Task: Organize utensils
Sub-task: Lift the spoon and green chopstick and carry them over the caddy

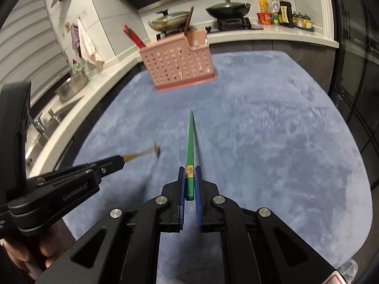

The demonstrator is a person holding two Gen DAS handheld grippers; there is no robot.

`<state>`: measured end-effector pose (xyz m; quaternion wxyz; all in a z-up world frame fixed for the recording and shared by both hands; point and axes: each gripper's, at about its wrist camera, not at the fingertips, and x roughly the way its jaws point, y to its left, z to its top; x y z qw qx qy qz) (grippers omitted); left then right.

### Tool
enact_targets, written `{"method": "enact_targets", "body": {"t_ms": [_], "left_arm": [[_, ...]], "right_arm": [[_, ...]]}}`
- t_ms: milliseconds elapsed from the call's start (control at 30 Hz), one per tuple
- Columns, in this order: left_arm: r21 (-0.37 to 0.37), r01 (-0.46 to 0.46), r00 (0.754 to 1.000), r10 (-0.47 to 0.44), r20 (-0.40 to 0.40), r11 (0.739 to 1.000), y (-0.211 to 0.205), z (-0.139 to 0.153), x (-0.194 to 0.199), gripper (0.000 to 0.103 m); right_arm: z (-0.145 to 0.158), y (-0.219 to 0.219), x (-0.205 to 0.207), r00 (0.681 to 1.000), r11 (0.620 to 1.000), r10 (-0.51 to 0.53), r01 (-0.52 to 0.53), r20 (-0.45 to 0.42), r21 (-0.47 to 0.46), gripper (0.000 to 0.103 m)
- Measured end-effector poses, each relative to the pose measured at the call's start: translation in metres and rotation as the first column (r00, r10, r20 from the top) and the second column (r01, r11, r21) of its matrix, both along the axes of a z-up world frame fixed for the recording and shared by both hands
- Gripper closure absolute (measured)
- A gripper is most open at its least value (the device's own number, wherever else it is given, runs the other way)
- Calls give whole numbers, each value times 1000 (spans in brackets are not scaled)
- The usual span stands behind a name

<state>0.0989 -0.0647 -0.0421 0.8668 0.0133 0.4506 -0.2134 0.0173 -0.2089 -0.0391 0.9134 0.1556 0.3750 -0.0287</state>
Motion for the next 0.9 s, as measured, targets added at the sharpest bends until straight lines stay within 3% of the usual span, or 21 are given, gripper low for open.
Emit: {"method": "enact_targets", "body": {"t_ms": [600, 900], "left_arm": [[-65, 1, 991, 8, 133, 998, 14, 97, 35, 102], [-120, 20, 991, -4, 134, 993, 7, 137, 84, 102]], "right_arm": [[105, -31, 48, 974, 999, -36, 37, 223, 1, 96], [141, -43, 90, 950, 1000, -16, 10, 313, 18, 96]]}}
